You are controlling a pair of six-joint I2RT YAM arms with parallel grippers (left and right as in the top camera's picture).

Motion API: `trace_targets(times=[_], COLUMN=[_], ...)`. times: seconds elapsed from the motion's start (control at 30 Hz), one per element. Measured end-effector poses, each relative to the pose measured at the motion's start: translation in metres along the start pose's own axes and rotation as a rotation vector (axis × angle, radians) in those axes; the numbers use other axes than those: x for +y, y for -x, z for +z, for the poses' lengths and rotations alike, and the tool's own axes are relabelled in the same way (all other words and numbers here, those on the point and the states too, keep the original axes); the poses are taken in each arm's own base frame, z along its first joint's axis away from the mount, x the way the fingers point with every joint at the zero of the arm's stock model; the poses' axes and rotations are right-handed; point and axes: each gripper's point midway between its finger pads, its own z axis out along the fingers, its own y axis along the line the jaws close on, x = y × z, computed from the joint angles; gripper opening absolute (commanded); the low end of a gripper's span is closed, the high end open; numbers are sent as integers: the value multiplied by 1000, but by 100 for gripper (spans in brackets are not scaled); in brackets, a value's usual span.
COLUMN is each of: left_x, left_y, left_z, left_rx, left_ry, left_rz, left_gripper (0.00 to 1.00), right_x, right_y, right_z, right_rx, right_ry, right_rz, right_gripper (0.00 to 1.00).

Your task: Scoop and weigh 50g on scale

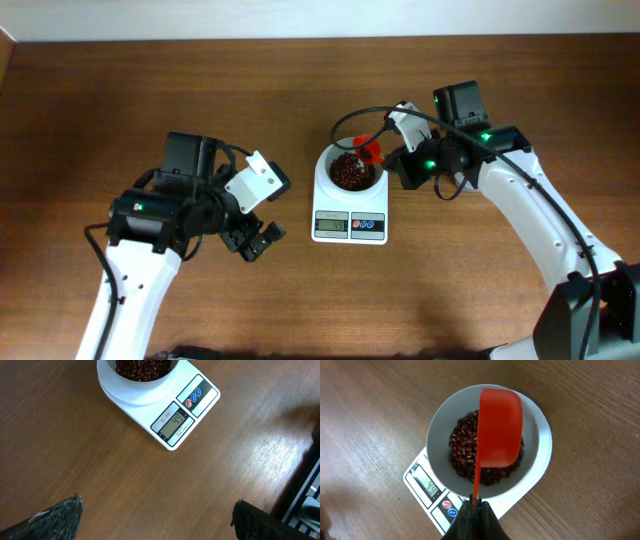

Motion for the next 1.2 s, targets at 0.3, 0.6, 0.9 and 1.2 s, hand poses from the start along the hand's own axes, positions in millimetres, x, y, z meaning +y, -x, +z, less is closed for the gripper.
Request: trace_targets(times=[0.3,0.6,0.9,1.2], left_x=[0,0,0,0], left_y=[0,0,0,0], left_z=[0,0,0,0], left_rx=[0,0,0,0], left_ry=[0,0,0,0], left_rz=[0,0,0,0], left_gripper=[99,99,99,99], right_x=[12,5,4,6], right_y=[4,-1,-1,-1], right_z=[0,0,0,1], right_rx=[-22,4,5,3], right_ry=[71,21,18,28], right_rz=[0,3,4,-46], right_gripper=[4,4,4,4])
